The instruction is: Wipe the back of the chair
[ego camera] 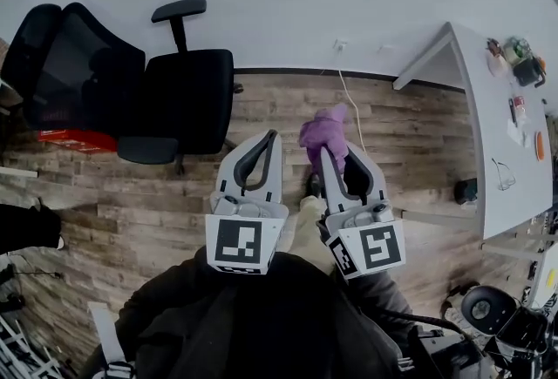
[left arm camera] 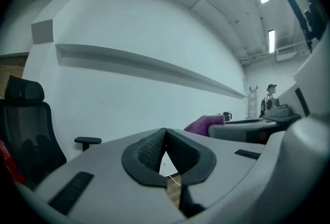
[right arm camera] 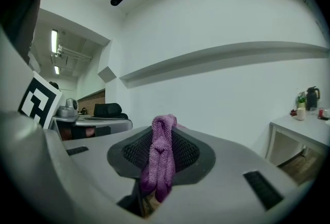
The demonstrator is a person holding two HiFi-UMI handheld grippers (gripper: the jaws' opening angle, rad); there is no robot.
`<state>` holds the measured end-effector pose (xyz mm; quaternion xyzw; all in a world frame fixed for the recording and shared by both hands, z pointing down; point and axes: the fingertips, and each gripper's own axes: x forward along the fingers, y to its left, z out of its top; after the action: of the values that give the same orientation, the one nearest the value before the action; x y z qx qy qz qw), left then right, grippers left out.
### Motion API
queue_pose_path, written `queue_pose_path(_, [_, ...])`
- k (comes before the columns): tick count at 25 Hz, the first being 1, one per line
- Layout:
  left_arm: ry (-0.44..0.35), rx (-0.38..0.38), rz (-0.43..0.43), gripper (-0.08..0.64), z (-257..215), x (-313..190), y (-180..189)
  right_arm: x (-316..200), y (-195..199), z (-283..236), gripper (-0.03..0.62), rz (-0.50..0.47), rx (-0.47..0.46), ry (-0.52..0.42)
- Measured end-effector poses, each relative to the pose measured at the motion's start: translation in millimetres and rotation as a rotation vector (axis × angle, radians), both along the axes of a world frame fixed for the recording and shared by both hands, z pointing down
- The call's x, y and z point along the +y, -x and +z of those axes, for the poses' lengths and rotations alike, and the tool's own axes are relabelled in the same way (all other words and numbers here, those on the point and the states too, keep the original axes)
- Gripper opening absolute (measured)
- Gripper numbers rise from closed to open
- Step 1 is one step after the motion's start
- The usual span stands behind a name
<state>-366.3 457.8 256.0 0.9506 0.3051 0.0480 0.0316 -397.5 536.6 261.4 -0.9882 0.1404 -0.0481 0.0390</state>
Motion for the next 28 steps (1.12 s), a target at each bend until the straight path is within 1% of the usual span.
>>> queue_pose_path(5, [-0.026,-0.002,-0.065,0.006,5,22,-57,26,-61,7,0.091,-0.057,0.007,-0.021])
queue_pose_path(7, [-0.043,-0.009,-0.103,0.006,10,36,-87,41,-91,14,0.091,-0.089,0.002,-0.029])
queue_pose_path(9, [-0.085,-0.009,-0.130,0.006,18,53,-122,62,-127,19,0.090,-0.117,0.000,-0.037])
queue_pose_path(11, [-0.116,-0.029,-0.162,0.006,26,70,-158,83,-166,27,0.091,-0.146,-0.011,-0.055])
queue_pose_path(14, [-0.154,-0.044,-0.238,0.006,32,83,-207,105,-215,37,0.091,-0.215,-0.040,-0.076])
queue_pose_path(17, [-0.156,-0.044,-0.315,0.006,27,88,-245,119,-257,40,0.091,-0.269,-0.047,-0.078])
queue_pose_path(22, [-0.166,-0.034,-0.413,0.006,17,74,-282,116,-309,33,0.089,-0.341,-0.034,-0.084])
queue_pose_path(28, [-0.145,-0.028,-0.551,0.006,16,32,-304,75,-352,28,0.091,-0.468,-0.019,-0.067])
